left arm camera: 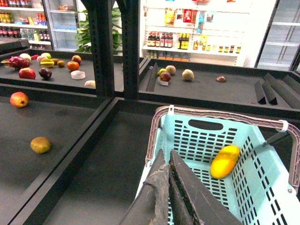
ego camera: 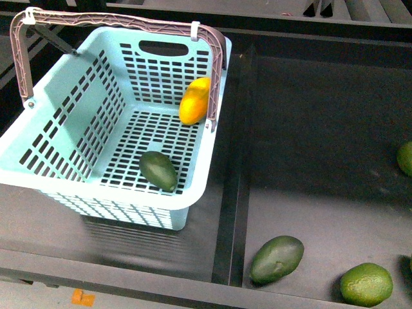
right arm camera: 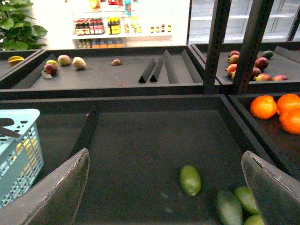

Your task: Pick mango and avocado into basket

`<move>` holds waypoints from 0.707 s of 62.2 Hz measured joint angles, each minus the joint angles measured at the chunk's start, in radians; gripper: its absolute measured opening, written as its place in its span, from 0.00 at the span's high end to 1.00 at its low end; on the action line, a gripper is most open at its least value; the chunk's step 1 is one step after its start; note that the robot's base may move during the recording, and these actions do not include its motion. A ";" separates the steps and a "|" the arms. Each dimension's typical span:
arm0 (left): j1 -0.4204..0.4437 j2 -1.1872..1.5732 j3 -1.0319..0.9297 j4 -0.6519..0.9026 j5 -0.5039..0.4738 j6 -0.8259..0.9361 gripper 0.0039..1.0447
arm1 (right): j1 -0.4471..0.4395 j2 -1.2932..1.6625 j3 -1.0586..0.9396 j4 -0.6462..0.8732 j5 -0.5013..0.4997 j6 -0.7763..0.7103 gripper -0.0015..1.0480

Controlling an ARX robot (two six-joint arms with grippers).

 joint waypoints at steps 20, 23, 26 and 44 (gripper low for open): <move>0.000 0.000 0.000 0.000 0.000 0.000 0.74 | 0.000 0.000 0.000 0.000 0.000 0.000 0.08; 0.000 0.000 0.000 0.000 0.000 0.000 0.65 | 0.000 0.000 0.000 0.000 0.000 0.000 0.08; 0.000 0.000 0.000 0.000 0.000 0.000 0.55 | 0.000 0.000 0.000 0.000 0.000 0.000 0.08; 0.000 0.000 0.000 0.000 0.000 0.001 0.07 | 0.000 0.000 0.000 0.000 0.000 0.000 0.08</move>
